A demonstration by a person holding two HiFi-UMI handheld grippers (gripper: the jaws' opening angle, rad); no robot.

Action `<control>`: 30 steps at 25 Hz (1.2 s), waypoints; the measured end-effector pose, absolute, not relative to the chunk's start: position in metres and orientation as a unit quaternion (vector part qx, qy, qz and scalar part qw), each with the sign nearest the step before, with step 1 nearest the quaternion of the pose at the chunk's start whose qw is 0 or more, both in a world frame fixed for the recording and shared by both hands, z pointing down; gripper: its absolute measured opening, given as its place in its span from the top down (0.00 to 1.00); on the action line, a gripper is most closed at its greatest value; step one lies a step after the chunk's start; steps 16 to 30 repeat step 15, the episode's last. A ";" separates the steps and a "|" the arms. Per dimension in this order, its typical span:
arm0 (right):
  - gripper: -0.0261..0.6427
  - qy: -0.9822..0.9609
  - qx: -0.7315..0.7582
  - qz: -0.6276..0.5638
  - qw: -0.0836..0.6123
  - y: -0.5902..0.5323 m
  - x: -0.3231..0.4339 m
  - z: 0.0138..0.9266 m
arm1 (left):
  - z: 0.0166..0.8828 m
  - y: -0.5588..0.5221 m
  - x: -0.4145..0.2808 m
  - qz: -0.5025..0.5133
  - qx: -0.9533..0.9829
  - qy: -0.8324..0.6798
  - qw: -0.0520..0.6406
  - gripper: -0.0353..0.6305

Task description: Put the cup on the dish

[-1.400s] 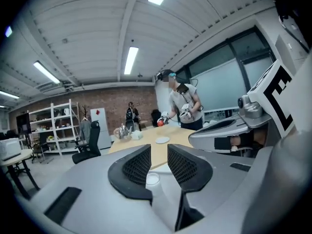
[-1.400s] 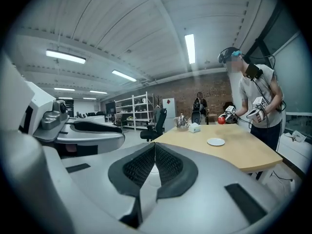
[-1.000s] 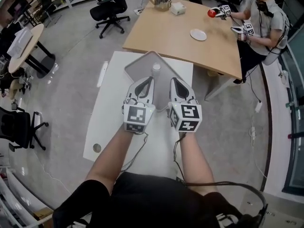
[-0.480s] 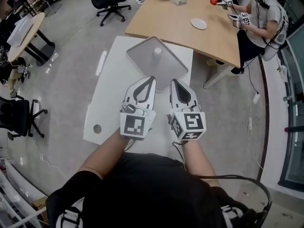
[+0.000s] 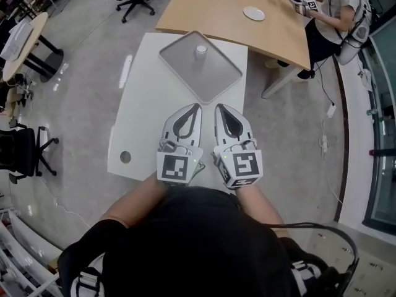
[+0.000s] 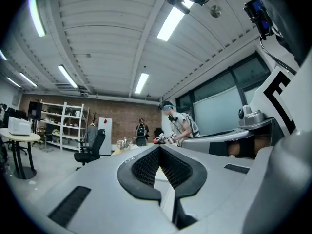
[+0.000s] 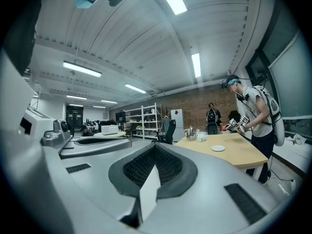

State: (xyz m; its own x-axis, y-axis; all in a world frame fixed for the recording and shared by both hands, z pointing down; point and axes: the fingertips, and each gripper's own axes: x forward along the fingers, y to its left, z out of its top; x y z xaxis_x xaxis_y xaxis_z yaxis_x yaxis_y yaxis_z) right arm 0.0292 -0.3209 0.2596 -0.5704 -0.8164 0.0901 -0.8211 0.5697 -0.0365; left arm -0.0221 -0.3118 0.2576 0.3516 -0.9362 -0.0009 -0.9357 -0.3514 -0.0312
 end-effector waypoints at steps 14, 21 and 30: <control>0.94 -0.888 0.457 0.032 0.042 -0.323 0.023 0.269 | 0.273 -0.317 -0.022 -0.029 -0.831 0.556 0.006 0.94; 0.94 -0.888 0.457 0.029 0.041 -0.324 0.024 0.268 | 0.273 -0.319 -0.020 -0.029 -0.831 0.555 0.007 0.94; 0.94 -0.888 0.457 0.029 0.041 -0.324 0.024 0.268 | 0.273 -0.319 -0.020 -0.029 -0.831 0.555 0.007 0.94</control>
